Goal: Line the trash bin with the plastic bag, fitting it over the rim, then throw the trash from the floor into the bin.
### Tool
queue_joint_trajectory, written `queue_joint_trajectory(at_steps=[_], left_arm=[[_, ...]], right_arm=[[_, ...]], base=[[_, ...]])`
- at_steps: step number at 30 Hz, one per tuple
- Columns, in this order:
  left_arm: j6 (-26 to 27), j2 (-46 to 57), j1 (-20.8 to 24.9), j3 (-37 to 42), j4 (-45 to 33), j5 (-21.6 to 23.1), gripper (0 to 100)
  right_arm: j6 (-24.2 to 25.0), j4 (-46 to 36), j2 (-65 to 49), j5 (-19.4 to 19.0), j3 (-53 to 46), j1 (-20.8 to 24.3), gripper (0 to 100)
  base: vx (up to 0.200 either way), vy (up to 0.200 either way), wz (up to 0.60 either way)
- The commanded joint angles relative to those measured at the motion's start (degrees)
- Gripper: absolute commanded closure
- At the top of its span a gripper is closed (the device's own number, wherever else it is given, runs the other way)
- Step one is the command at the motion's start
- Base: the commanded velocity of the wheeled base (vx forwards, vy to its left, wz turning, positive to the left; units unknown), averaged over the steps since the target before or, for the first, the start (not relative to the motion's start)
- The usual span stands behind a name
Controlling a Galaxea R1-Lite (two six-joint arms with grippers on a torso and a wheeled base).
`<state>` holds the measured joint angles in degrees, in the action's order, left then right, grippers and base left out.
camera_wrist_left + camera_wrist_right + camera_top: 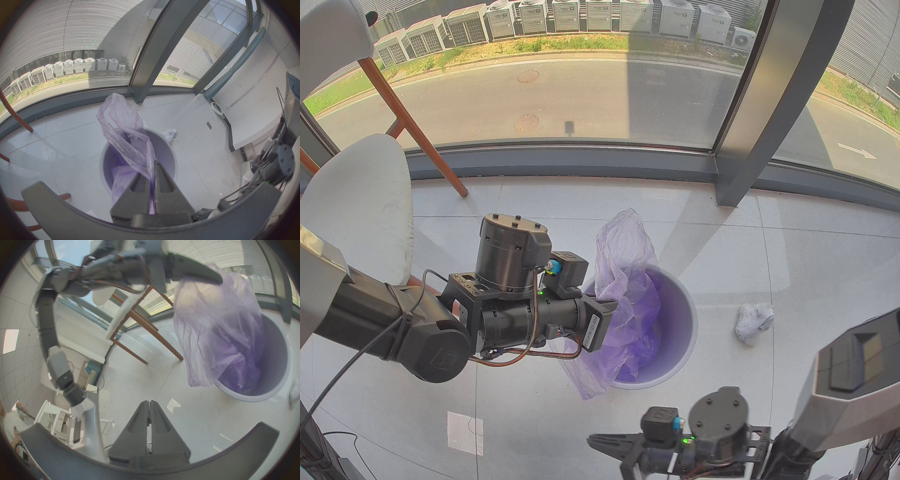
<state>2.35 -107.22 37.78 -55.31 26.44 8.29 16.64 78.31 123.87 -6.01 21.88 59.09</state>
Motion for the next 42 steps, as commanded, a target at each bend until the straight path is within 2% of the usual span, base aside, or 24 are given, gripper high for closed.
queue_joint_trajectory(at_steps=[1,3,5,6,9,11,13,14,15,17,20,21,22,24,26,27,28,34,40,42], left_arm=[[0.0,0.3,-2.0,0.0,-0.2,0.2,100],[0.0,1.0,-1.7,1.5,-0.4,0.2,100],[0.2,1.3,-1.2,2.4,-0.6,0.2,100],[0.3,1.5,0.1,4.2,-0.3,0.0,100],[3.0,1.7,3.4,8.2,0.2,-0.2,100],[5.6,1.8,4.0,10.3,1.4,-0.1,100],[10.0,1.7,4.8,11.9,4.3,-0.2,100],[12.1,1.6,4.8,12.1,5.2,-0.2,100],[12.1,1.6,4.8,12.1,5.2,-0.2,100],[15.8,1.5,5.0,12.2,5.4,-0.4,100],[15.8,1.6,7.0,13.3,5.6,-0.7,100],[15.8,1.6,7.0,13.3,5.6,-0.7,100],[15.8,1.5,7.3,13.7,5.7,-1.9,100],[15.8,1.5,7.4,13.5,5.7,-2.8,100],[15.8,1.5,7.3,13.4,5.7,-2.8,100],[15.8,1.5,7.3,13.4,5.7,-2.8,100],[15.5,1.6,7.4,13.7,5.7,-2.8,100],[14.3,1.6,7.4,13.6,5.8,-2.8,100],[14.1,1.6,7.4,14.0,5.8,-2.8,100],[14.1,1.6,7.4,13.9,5.8,-2.8,100]], right_arm=[[-3.7,3.9,-18.8,-4.4,-18.9,-0.5,100],[-3.5,2.7,-25.6,-4.9,-21.9,-6.4,100],[-3.6,2.6,-27.7,-5.1,-21.7,-10.4,100],[-3.6,2.2,-29.2,-5.9,-20.7,-16.0,100],[-3.5,2.1,-28.6,-10.2,-14.5,-26.3,100],[-2.9,2.0,-26.6,-11.1,-11.2,-29.7,100],[0.1,1.6,-22.9,-11.0,-6.8,-31.6,100],[1.6,0.2,-21.8,-10.8,-5.2,-32.0,0],[1.6,0.2,-21.8,-10.8,-5.2,-32.0,0],[3.2,-8.2,-21.1,-10.6,1.1,-32.8,0],[5.1,-18.7,-21.6,-7.4,9.8,-31.8,0],[5.1,-18.7,-21.6,-7.4,9.8,-31.8,0],[7.4,-27.5,-22.4,-4.3,16.3,-30.3,0],[9.8,-37.3,-23.2,-2.0,22.4,-28.9,0],[9.5,-44.3,-23.8,-1.6,26.2,-28.2,0],[9.5,-44.3,-23.8,-1.6,26.2,-28.2,0],[7.6,-49.7,-24.0,-1.6,30.0,-26.7,0],[6.6,-58.0,-23.6,-1.1,35.5,-22.0,0],[4.8,-58.9,-21.6,1.0,35.6,-19.4,0],[1.8,-58.4,-19.9,2.8,35.7,-19.3,0]], base=[[0.0,0.0,0.0],[0.0,0.0,0.0],[0.0,0.0,0.0],[0.0,0.0,0.0],[0.0,0.0,0.0],[0.0,0.0,0.0],[0.0,0.0,0.0],[0.0,0.0,0.0],[0.0,0.0,0.0],[0.0,0.0,0.0],[0.0,0.0,0.0],[0.0,0.0,0.0],[0.0,0.0,0.0],[0.0,0.0,0.0],[0.0,0.0,0.0],[0.0,0.0,0.0],[0.0,0.0,0.0],[0.0,0.0,0.0],[0.0,0.0,0.0],[0.0,0.0,0.0]])
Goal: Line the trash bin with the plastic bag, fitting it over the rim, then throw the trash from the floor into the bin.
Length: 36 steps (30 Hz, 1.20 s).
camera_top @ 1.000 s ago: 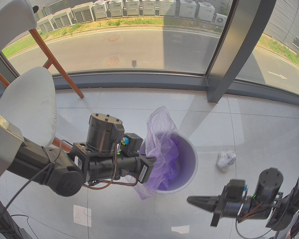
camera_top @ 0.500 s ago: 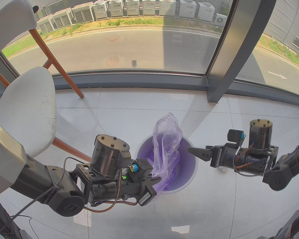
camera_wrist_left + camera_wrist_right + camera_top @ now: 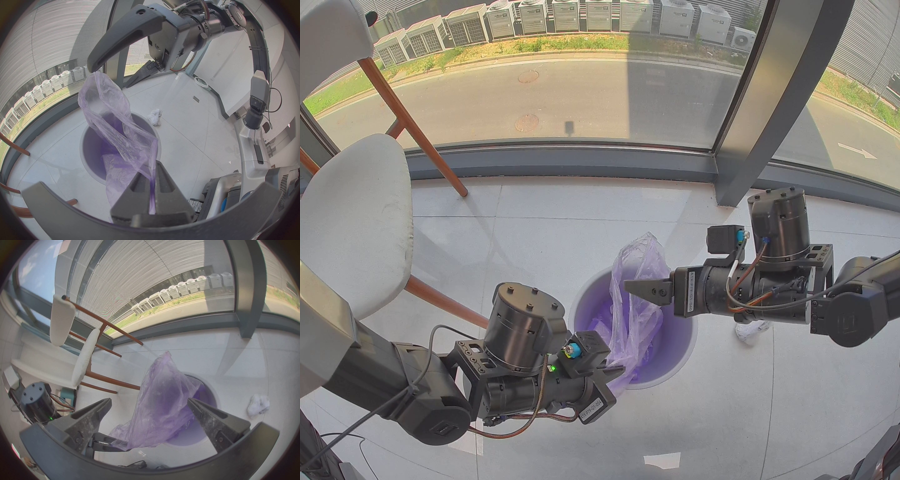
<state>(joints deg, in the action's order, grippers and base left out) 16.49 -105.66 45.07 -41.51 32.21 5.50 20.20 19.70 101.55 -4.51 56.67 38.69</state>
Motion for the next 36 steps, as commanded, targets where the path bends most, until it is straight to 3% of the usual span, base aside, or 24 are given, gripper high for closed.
queue_joint_trajectory(at_steps=[1,13,14,30,36], left_arm=[[-0.1,0.0,0.1,0.1,0.0,0.0,100],[-0.1,0.0,0.1,0.1,0.0,0.0,100],[-0.1,0.0,0.1,0.1,0.0,0.0,100],[-2.1,-1.6,0.4,-0.9,0.4,-0.5,100],[-6.9,-3.2,3.7,-2.1,1.1,-3.6,100]], right_arm=[[-2.8,-0.2,3.0,1.4,1.1,1.1,0],[-3.5,-0.2,6.0,3.9,1.2,0.4,0],[-3.5,-0.2,5.9,3.9,1.1,0.3,100],[-2.9,-0.1,1.6,5.4,-7.5,-2.4,100],[-2.8,-0.2,1.5,5.4,-7.5,-2.8,100]], base=[[0.0,0.0,0.0],[0.0,0.0,0.0],[0.0,0.0,0.0],[0.0,0.0,0.0],[0.0,0.0,0.0]])
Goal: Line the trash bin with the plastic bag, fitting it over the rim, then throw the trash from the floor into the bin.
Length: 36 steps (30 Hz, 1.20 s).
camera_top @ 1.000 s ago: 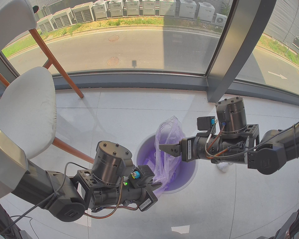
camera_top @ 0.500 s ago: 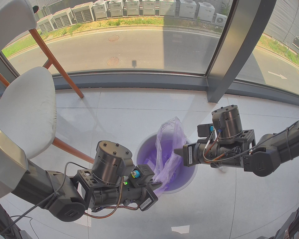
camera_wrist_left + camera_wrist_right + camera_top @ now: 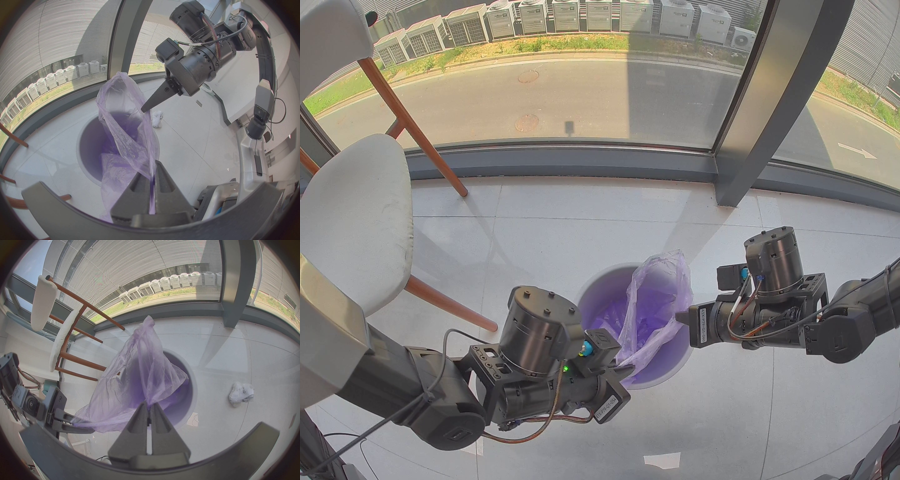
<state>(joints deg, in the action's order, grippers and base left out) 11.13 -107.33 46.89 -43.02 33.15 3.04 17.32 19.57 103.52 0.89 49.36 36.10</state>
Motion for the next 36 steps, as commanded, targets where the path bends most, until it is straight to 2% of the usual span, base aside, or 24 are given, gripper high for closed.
queue_joint_trajectory(at_steps=[1,4,5,10,23,24,28,32,36], left_arm=[[-1.7,-1.5,2.1,-0.6,0.2,-1.3,100],[-2.7,-1.5,3.2,-0.5,0.2,-2.3,100],[-2.7,-1.6,3.2,-0.7,0.2,-2.5,100],[-2.4,-1.6,3.2,-0.6,0.2,-2.6,100],[-2.9,-1.4,3.2,-0.3,0.2,-4.7,100],[-3.0,-1.4,3.3,-0.4,0.2,-4.7,100],[-3.0,-1.3,3.2,-0.1,0.2,-4.7,100],[-3.0,-1.2,3.2,0.3,0.2,-4.7,100],[-3.0,-1.2,3.2,0.3,0.2,-4.8,100]], right_arm=[[0.0,-0.2,-0.5,0.0,-0.2,-0.2,100],[-0.1,-0.7,-1.0,0.0,-0.4,-0.2,100],[0.2,-0.3,-1.2,0.0,-0.3,-0.2,0],[2.2,-0.2,-1.5,0.1,0.0,-0.1,0],[3.6,-0.4,2.3,1.4,0.4,-0.2,0],[3.8,-0.3,3.0,1.3,0.3,-0.4,100],[5.2,0.2,4.4,1.1,1.9,-1.6,100],[10.1,-0.7,4.5,1.5,5.9,-1.8,100],[10.5,-0.7,4.2,1.6,6.0,-1.9,100]], base=[[0.0,0.0,0.0],[0.0,0.0,0.0],[0.0,0.0,0.0],[0.0,0.0,0.0],[0.0,0.0,0.0],[0.0,0.0,0.0],[0.0,0.0,0.0],[0.0,0.0,0.0],[0.0,0.0,0.0]])
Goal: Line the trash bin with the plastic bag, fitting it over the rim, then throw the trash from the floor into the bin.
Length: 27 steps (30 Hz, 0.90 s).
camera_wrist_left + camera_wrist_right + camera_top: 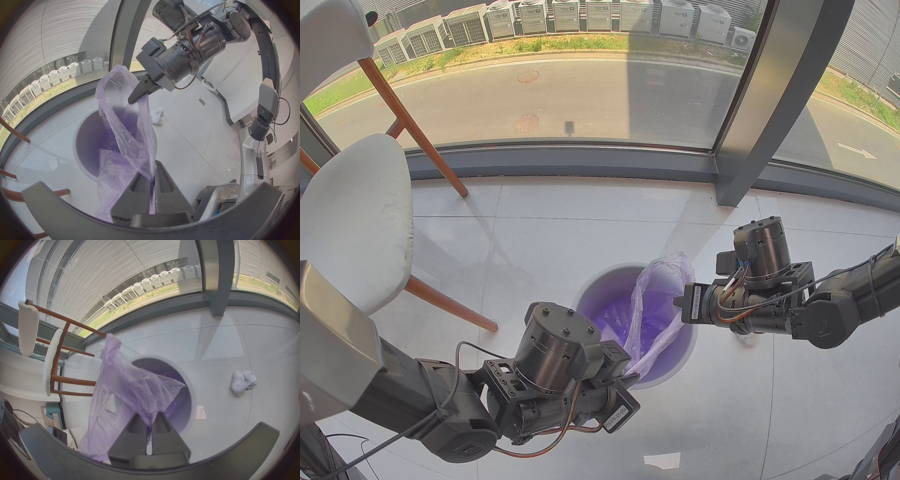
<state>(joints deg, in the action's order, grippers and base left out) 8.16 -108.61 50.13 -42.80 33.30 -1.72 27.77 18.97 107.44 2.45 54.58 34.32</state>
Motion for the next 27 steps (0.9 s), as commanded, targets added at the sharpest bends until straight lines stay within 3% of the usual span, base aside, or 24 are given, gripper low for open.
queue_joint_trajectory(at_steps=[1,6,7,15,22,27], left_arm=[[0.0,0.1,0.0,0.2,0.0,-0.4,100],[-2.1,0.0,0.1,0.2,0.1,-0.7,100],[-2.1,0.0,0.1,0.2,0.0,-0.7,0],[-3.4,0.7,0.1,0.3,0.1,-0.6,0],[-13.3,9.5,0.0,6.5,0.0,0.2,0],[-14.6,11.9,-2.6,8.3,0.0,0.9,0]], right_arm=[[0.4,-0.1,0.2,-0.1,0.7,-0.2,100],[0.4,0.7,0.4,-0.1,0.6,-1.0,100],[0.2,0.8,0.6,0.0,0.7,-1.0,100],[0.0,0.8,0.3,-0.2,0.4,-1.3,100],[0.1,0.8,-0.4,-0.2,0.1,-1.3,100],[-0.1,0.7,-0.8,-0.3,-0.3,-1.1,100]], base=[[0.0,0.0,0.0],[0.0,0.0,0.0],[0.0,0.0,0.0],[0.0,0.0,0.0],[0.0,0.0,0.0],[0.0,0.0,0.0]])
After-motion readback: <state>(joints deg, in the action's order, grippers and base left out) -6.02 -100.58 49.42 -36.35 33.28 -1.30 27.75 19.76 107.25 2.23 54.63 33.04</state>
